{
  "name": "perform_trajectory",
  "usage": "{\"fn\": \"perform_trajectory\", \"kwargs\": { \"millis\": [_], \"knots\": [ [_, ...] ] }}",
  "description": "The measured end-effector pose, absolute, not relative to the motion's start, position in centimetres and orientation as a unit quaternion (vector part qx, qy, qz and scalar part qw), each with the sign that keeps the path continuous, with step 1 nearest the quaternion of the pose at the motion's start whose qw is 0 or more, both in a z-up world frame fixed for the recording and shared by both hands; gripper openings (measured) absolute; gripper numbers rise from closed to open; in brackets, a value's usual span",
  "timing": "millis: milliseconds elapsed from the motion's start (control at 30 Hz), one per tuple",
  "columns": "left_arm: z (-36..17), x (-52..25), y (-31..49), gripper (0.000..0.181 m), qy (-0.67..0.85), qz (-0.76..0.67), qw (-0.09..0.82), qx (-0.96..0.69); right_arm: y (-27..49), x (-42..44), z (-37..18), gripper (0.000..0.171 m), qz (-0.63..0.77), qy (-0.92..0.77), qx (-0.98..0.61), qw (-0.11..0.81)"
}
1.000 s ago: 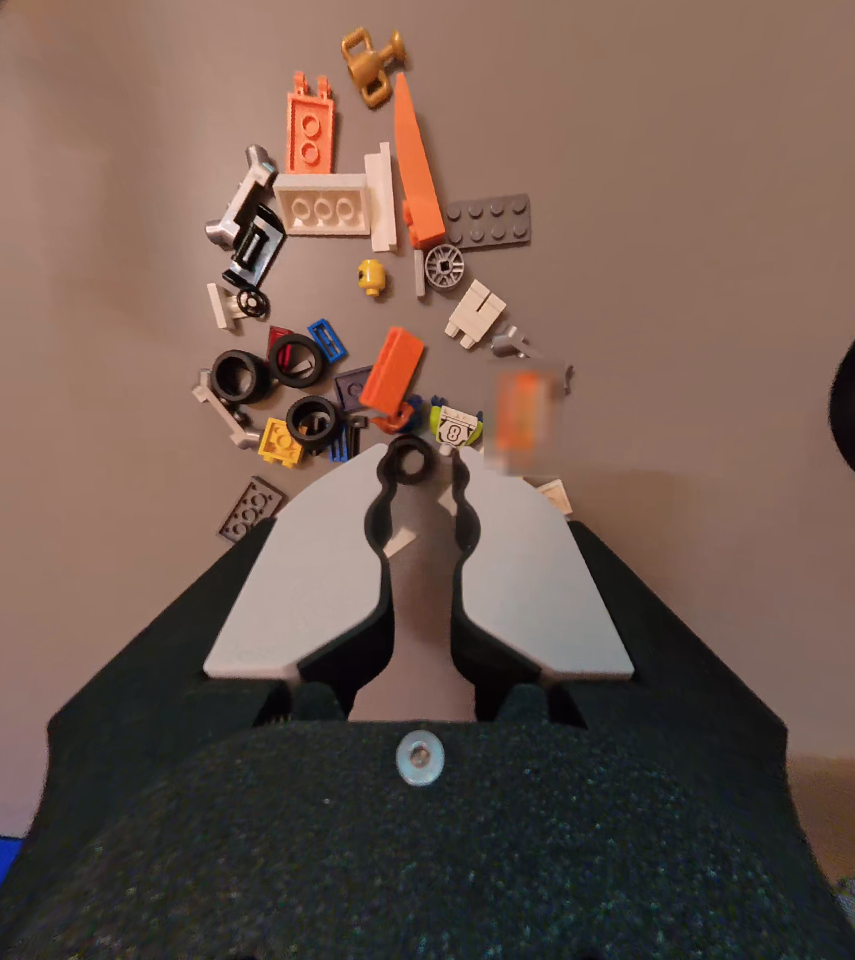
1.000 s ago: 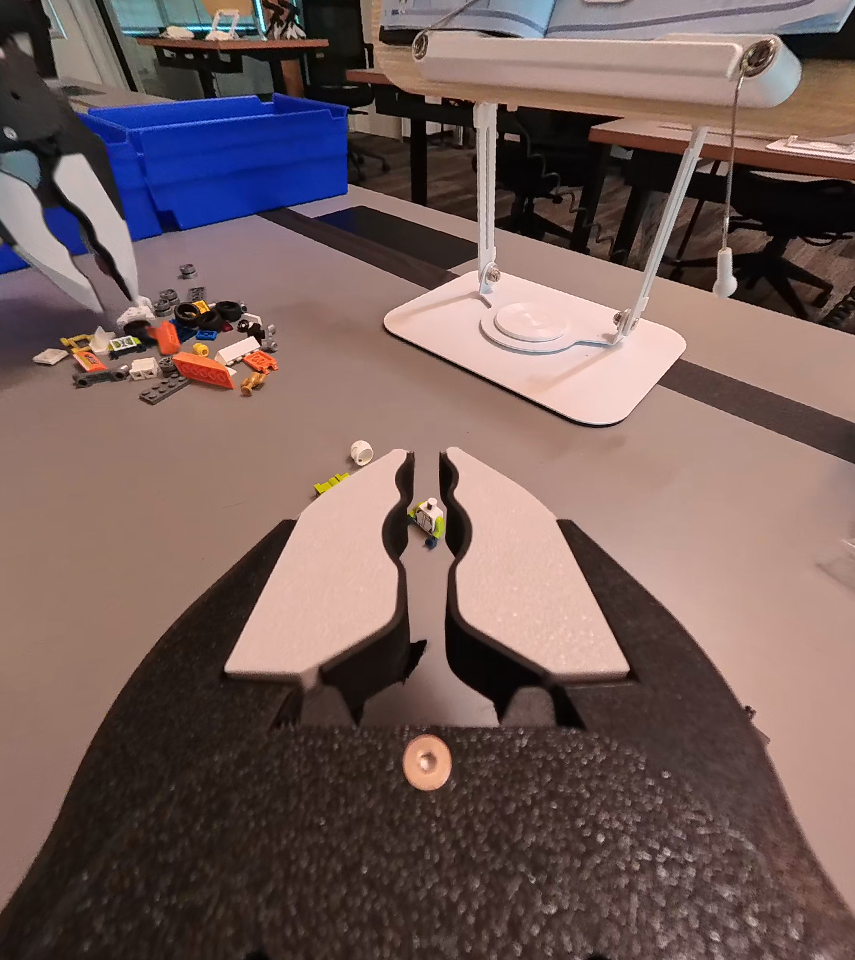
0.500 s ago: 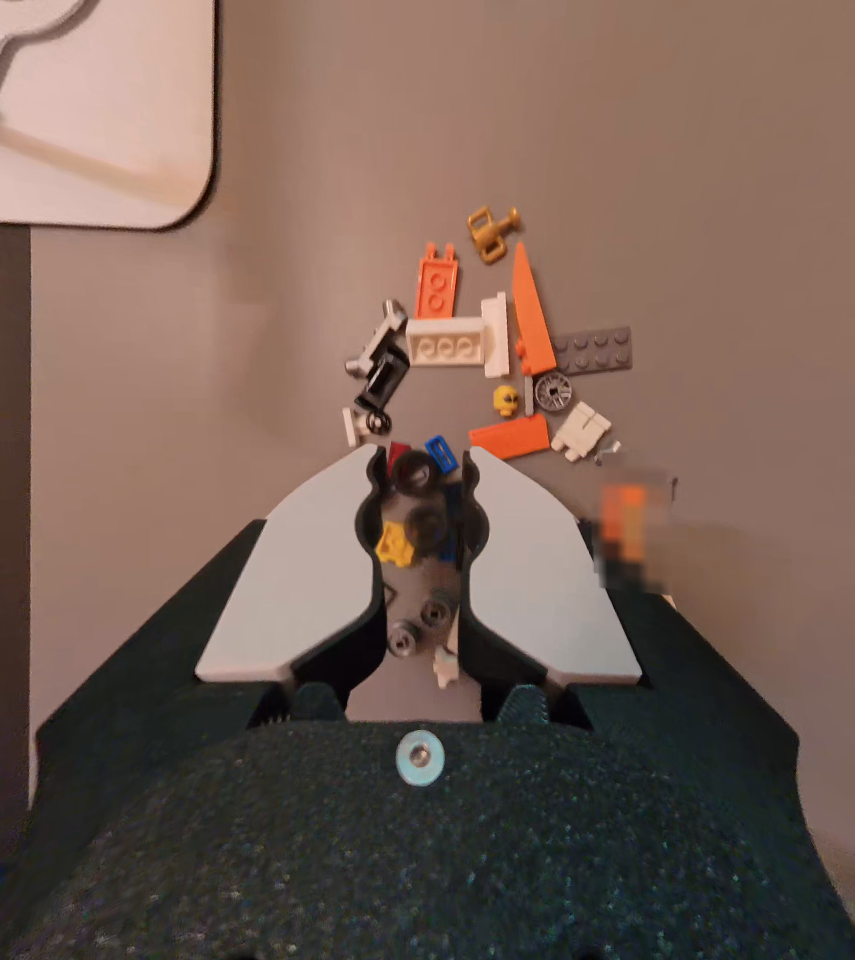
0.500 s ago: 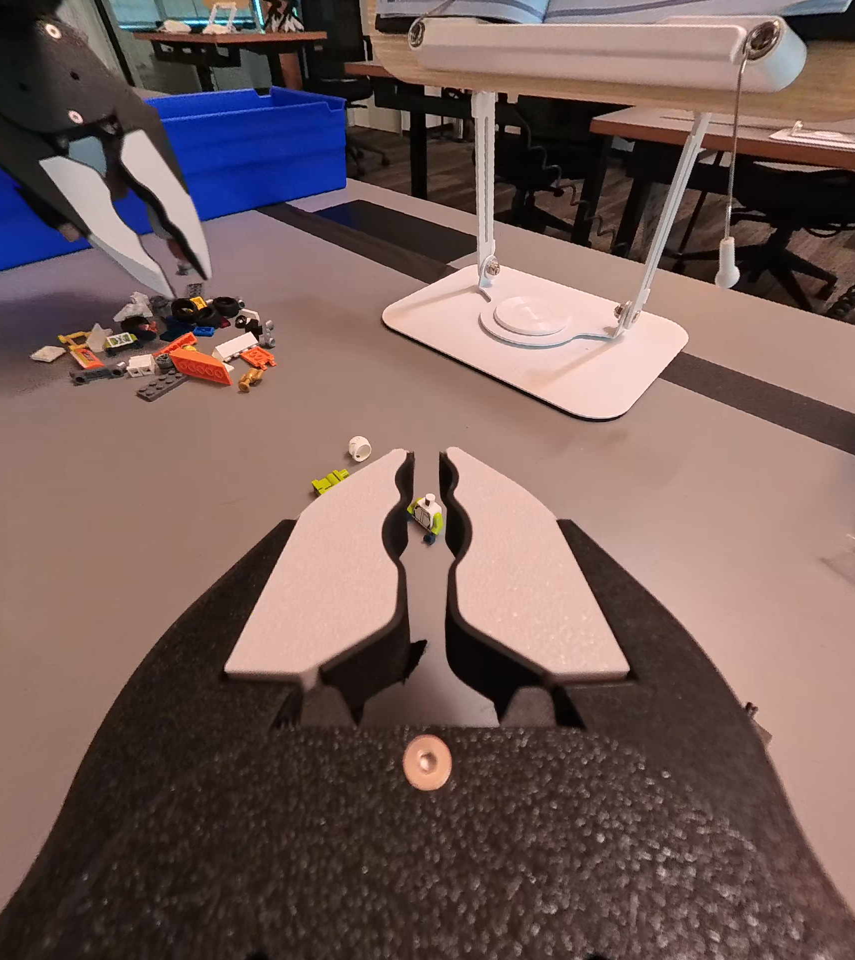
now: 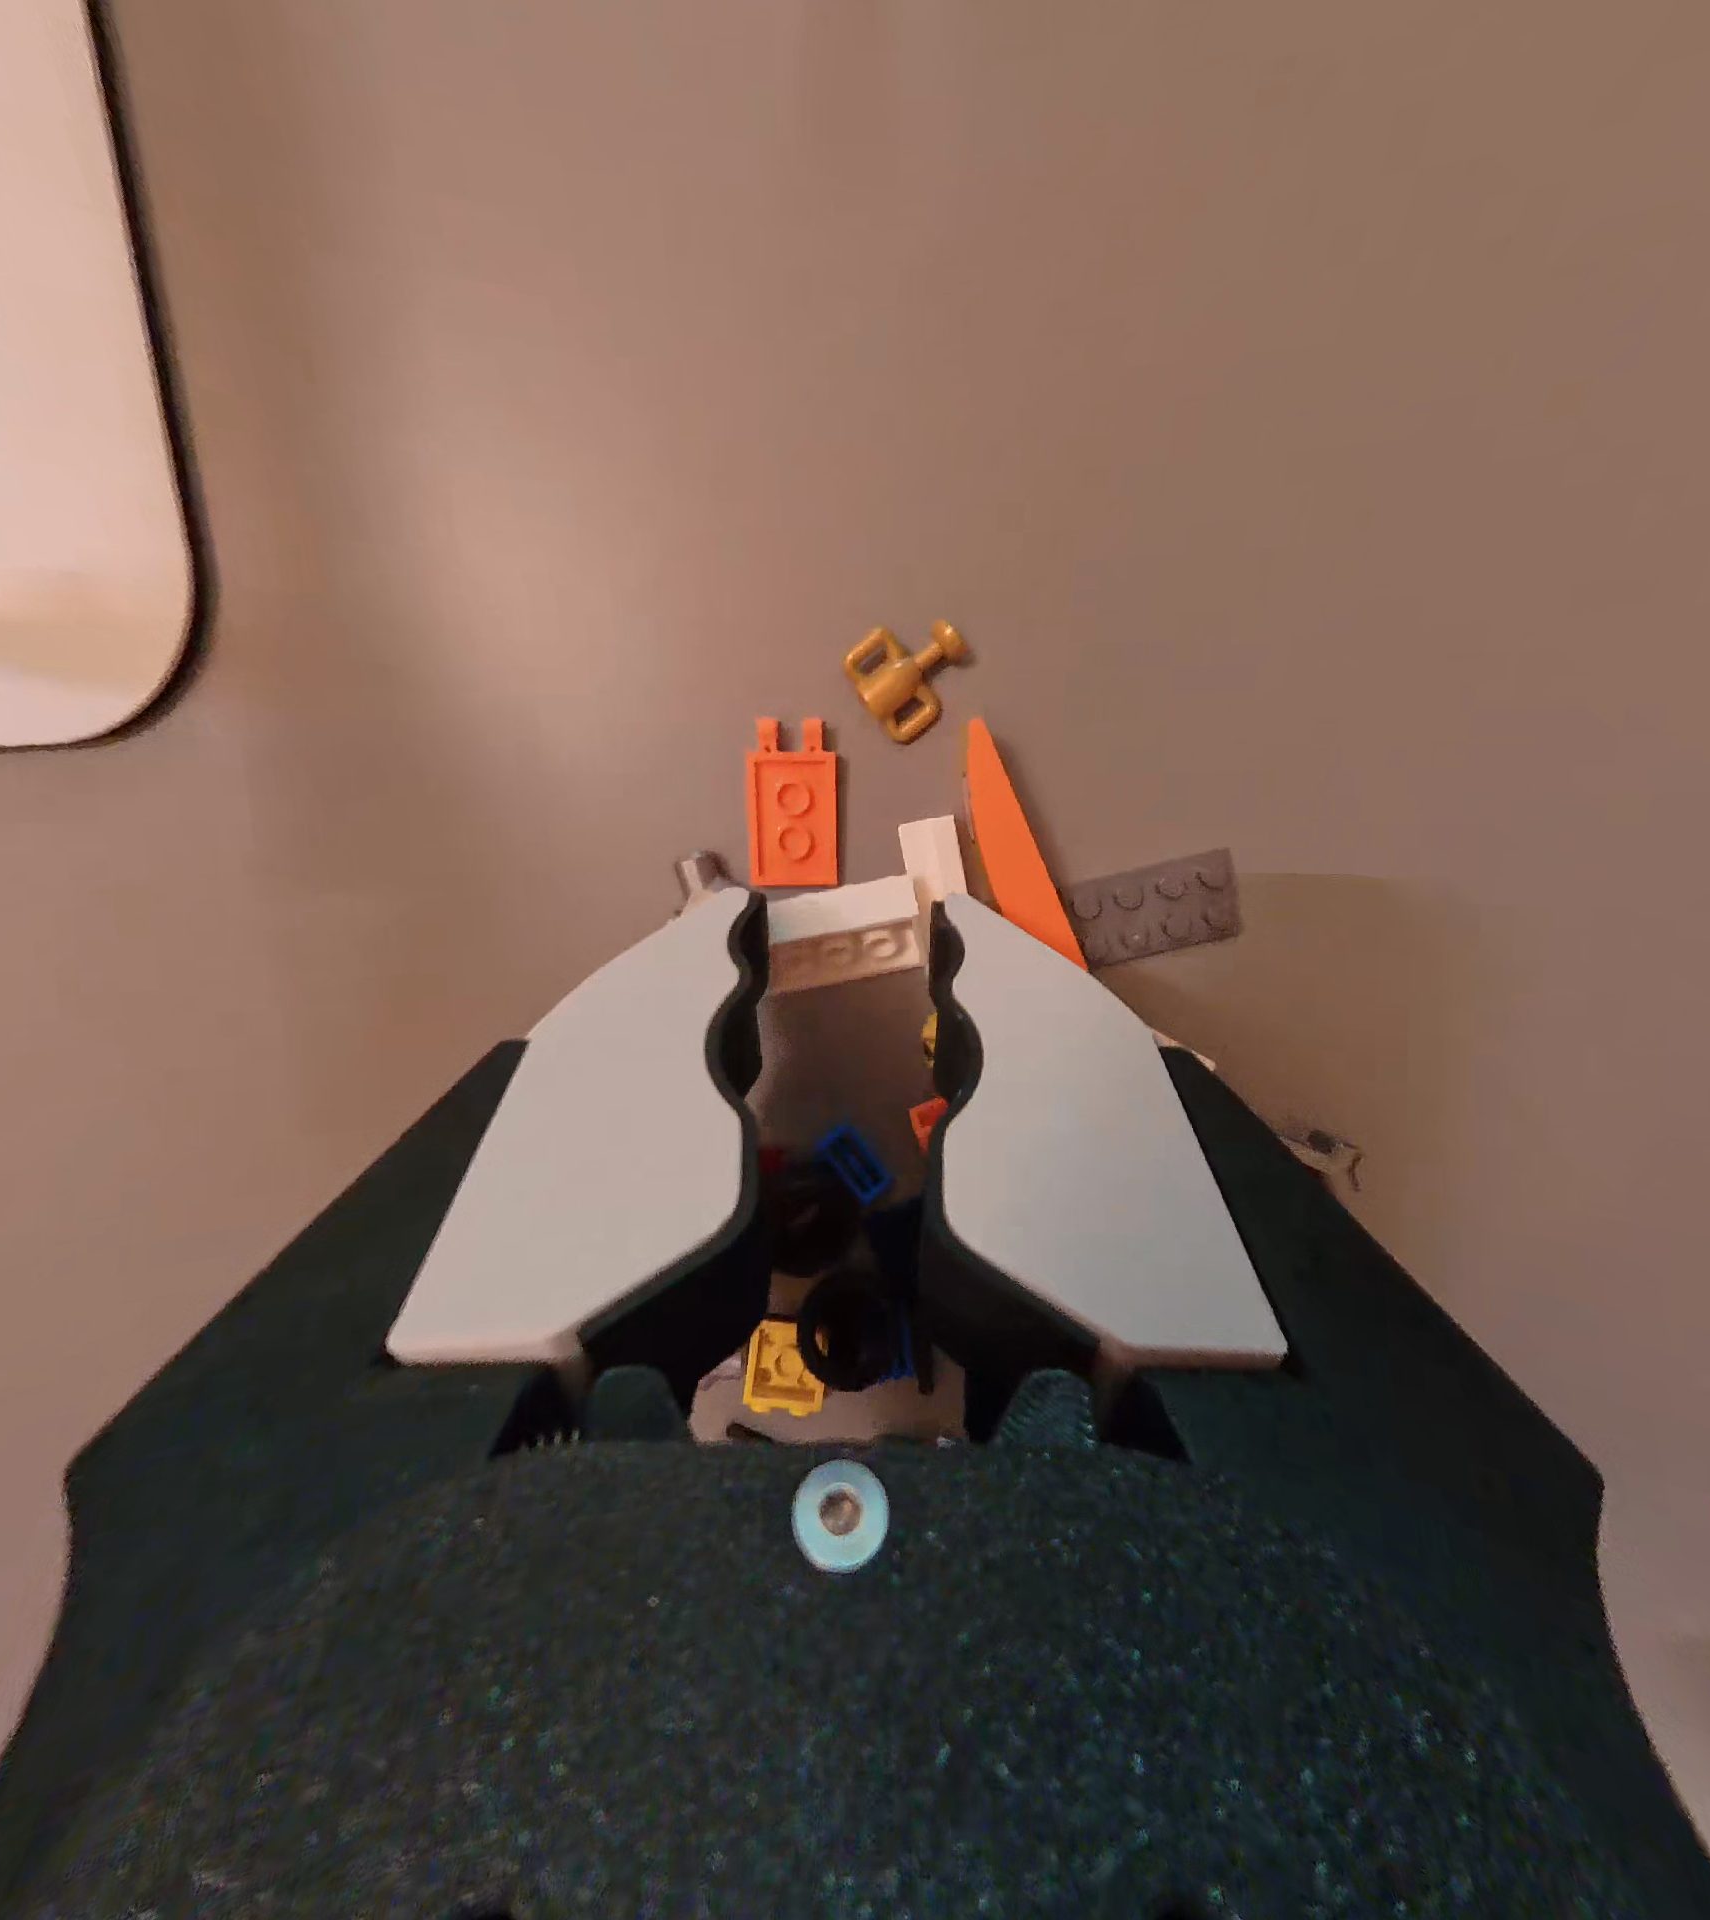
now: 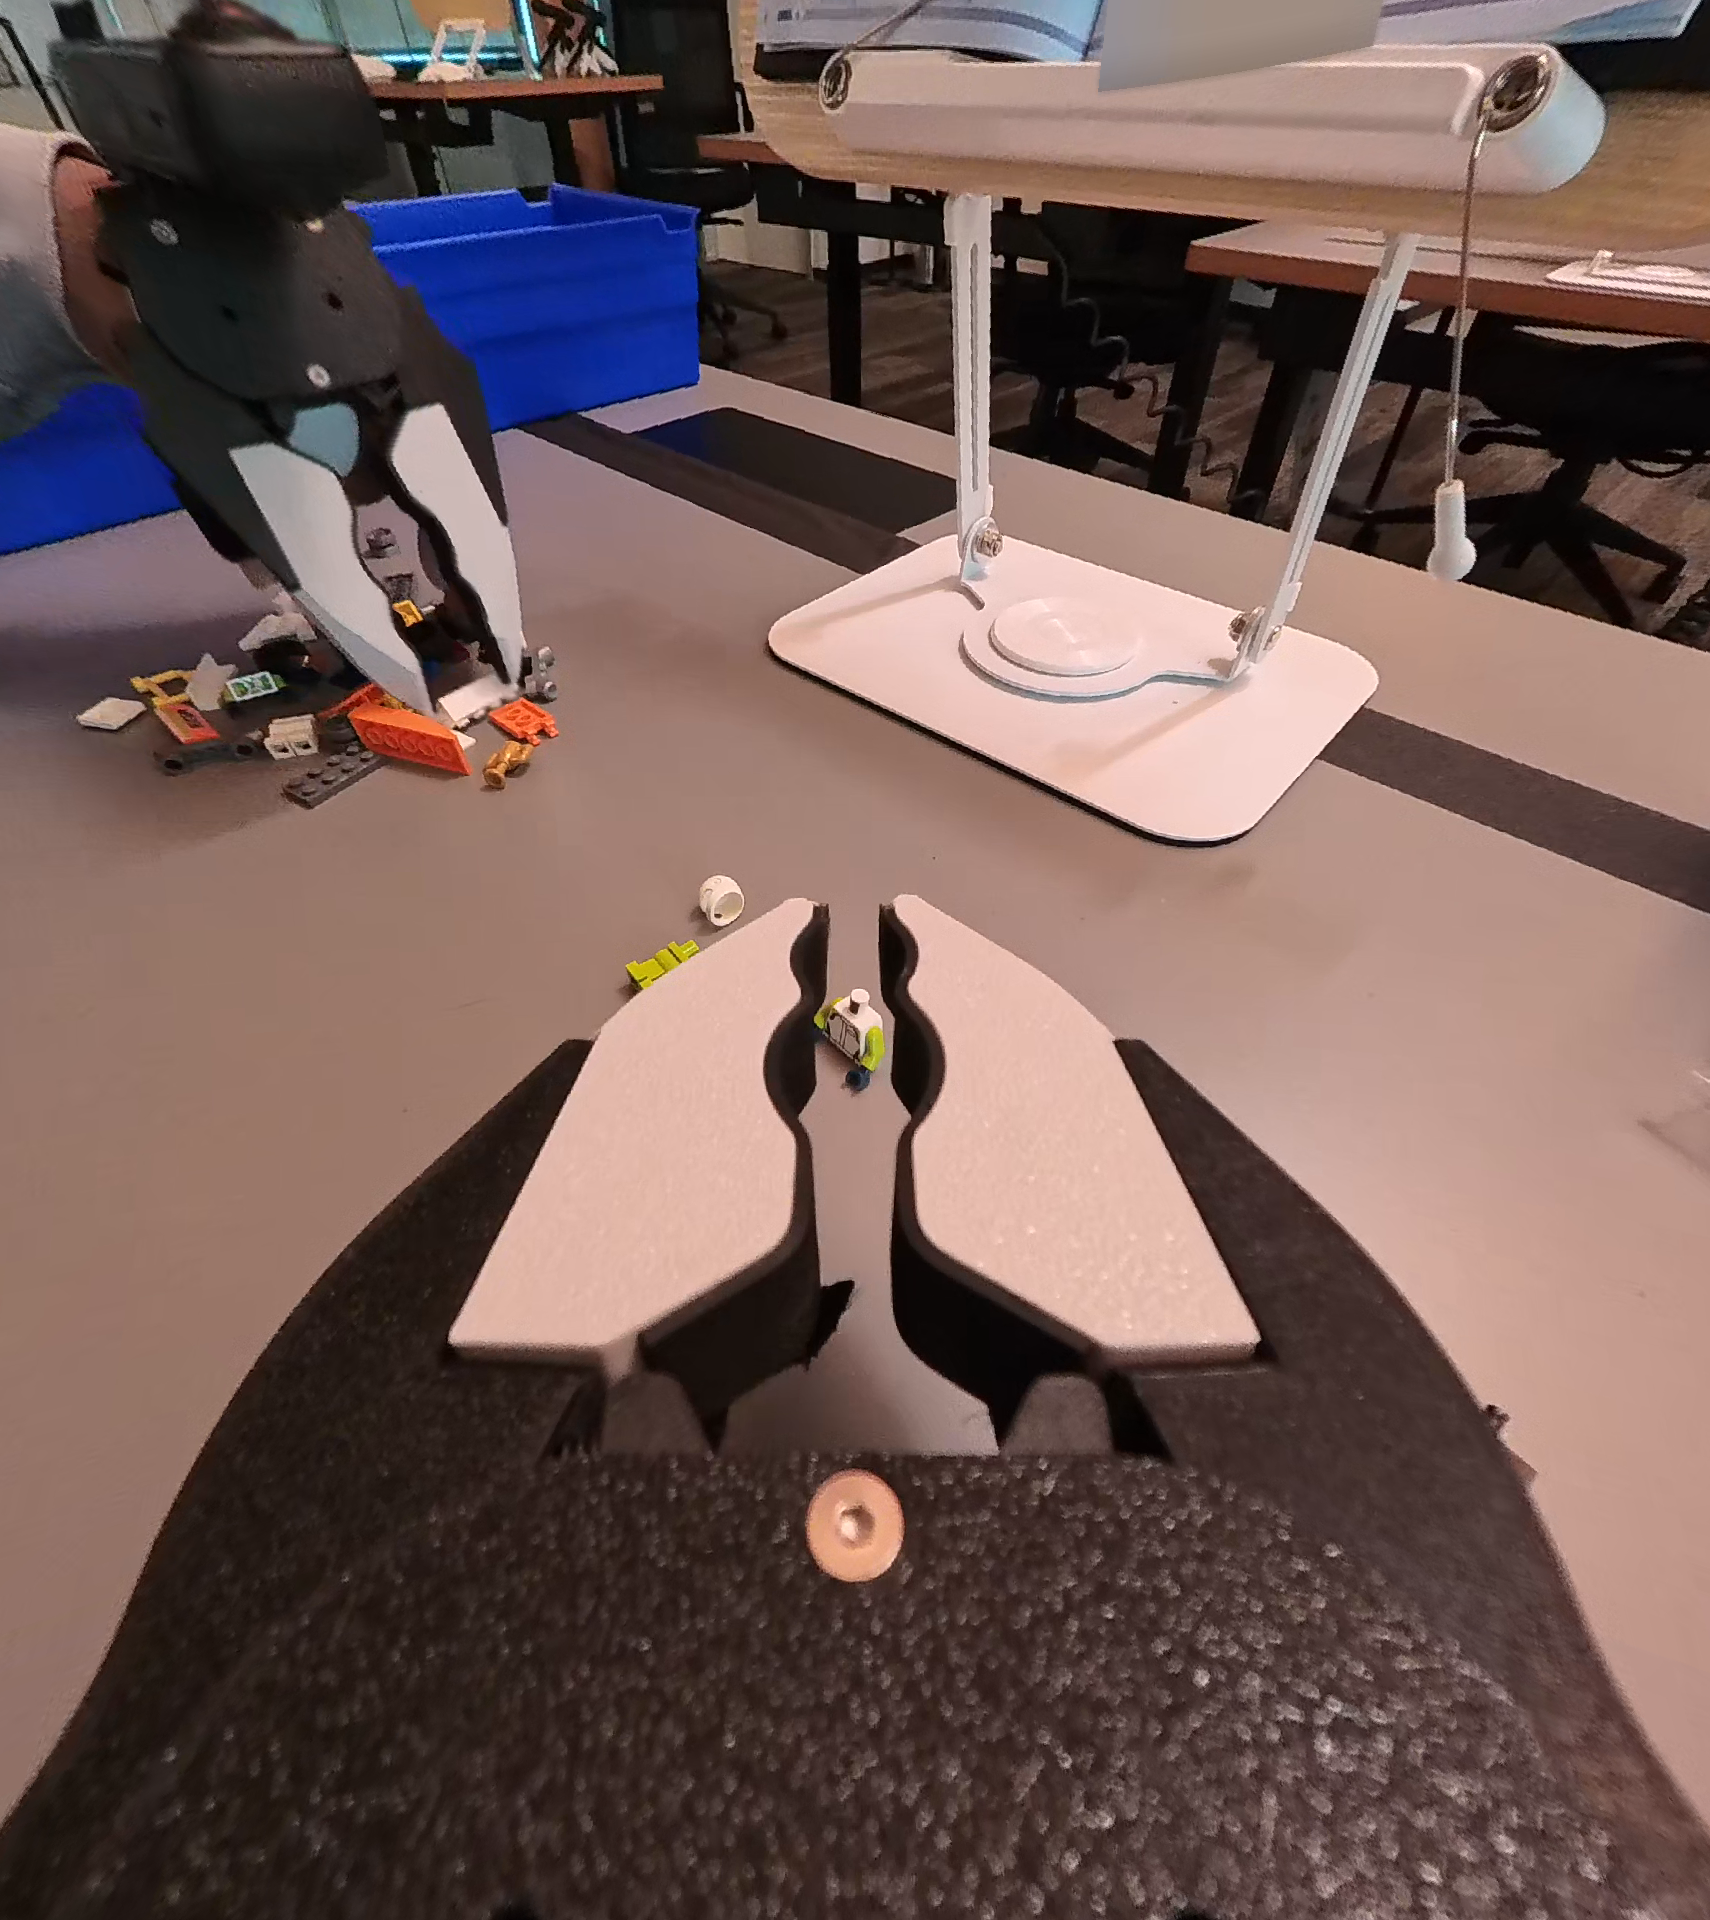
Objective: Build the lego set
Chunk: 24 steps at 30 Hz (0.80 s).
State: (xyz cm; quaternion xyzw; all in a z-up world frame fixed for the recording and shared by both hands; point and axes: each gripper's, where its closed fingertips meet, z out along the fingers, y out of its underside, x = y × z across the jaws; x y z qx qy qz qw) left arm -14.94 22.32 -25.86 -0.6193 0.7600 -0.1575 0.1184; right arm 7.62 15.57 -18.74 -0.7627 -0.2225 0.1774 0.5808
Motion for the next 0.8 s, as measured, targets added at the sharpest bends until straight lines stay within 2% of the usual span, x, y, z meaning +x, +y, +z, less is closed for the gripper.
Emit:
{"fn": "perform_trajectory", "kwargs": {
  "millis": [100,200,500,667,800],
  "knots": [
    [-26.3,-15.4,22.4,0.024,0.760,-0.147,0.110,-0.623,15.5,7.6,-18.7,0.009,0.179,-0.223,-0.762,0.581],
    [-25.8,-16.3,22.5,0.000,0.761,-0.136,0.117,-0.624,15.5,7.6,-18.6,0.009,0.179,-0.222,-0.762,0.582],
    [-23.8,-20.4,22.9,0.000,0.735,-0.117,0.132,-0.655,15.4,7.2,-18.6,0.009,0.184,-0.227,-0.760,0.580],
    [-23.4,-20.5,23.0,0.020,0.729,-0.126,0.149,-0.656,15.5,7.3,-18.8,0.009,0.184,-0.225,-0.763,0.578],
    [-23.1,-18.6,21.0,0.021,0.731,-0.171,0.160,-0.640,15.5,7.3,-18.9,0.009,0.184,-0.225,-0.763,0.577]
  ]
}}
